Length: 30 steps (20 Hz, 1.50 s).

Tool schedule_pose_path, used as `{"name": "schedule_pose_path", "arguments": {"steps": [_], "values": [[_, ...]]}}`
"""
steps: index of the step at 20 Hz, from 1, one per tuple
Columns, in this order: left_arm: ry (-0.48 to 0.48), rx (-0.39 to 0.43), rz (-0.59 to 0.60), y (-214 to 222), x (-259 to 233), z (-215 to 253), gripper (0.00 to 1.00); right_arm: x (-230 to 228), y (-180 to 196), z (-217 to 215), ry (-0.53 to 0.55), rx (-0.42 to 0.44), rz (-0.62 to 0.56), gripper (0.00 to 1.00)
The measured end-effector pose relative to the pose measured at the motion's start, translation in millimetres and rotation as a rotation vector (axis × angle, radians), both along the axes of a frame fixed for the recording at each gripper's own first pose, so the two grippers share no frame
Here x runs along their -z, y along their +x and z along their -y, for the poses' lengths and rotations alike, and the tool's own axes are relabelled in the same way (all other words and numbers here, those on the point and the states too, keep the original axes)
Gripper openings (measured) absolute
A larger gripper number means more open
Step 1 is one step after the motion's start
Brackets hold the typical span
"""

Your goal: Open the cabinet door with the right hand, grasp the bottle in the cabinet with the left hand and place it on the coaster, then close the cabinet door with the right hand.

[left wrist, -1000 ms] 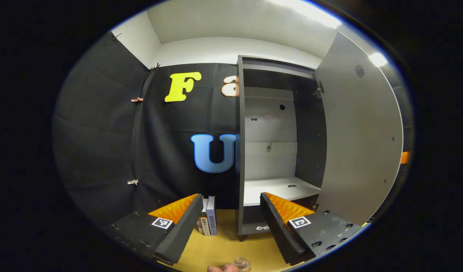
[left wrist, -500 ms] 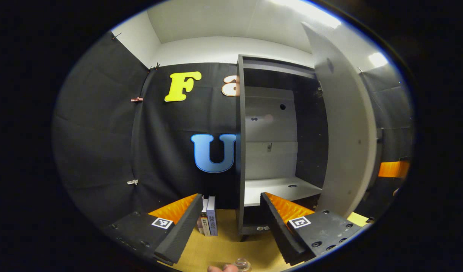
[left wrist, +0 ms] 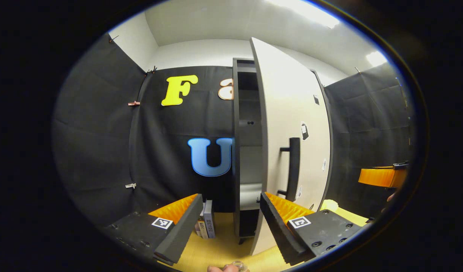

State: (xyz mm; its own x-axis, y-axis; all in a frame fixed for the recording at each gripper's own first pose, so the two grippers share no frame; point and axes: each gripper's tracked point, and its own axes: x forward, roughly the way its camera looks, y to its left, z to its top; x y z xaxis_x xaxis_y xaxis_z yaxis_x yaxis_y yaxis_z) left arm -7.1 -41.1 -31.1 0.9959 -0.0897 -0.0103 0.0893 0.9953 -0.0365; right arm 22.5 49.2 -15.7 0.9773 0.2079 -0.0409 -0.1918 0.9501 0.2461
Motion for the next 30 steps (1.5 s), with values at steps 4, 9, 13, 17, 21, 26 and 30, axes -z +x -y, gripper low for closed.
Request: {"name": "schedule_pose_path", "arguments": {"steps": [4, 9, 13, 17, 21, 26, 30], "values": [[0.001, 0.012, 0.004, 0, -2, 12, 0.94, -4, 2, 19, -0.039, 0.043, 0.023, 0.98], [0.012, 0.016, 0.031, -2, -14, 31, 0.96, -6, 5, 49, -0.12, 0.091, 0.042, 0.98], [0.027, 0.013, 0.04, -8, -20, 49, 0.96, -6, 7, 76, -0.15, 0.116, 0.041, 0.98], [0.014, 0.036, 0.035, -9, -19, 79, 0.96, -1, 8, 108, -0.141, 0.142, 0.025, 0.97], [0.01, 0.03, 0.049, -8, -26, 97, 0.96, 2, 15, 130, -0.145, 0.146, 0.021, 0.97], [-0.007, -0.007, 0.025, -1, -20, 107, 0.96, 2, 24, 142, -0.161, 0.126, 0.033, 0.98], [-0.012, -0.032, 0.023, 6, -18, 110, 0.96, 7, 27, 148, -0.166, 0.108, 0.029, 0.98]]}}
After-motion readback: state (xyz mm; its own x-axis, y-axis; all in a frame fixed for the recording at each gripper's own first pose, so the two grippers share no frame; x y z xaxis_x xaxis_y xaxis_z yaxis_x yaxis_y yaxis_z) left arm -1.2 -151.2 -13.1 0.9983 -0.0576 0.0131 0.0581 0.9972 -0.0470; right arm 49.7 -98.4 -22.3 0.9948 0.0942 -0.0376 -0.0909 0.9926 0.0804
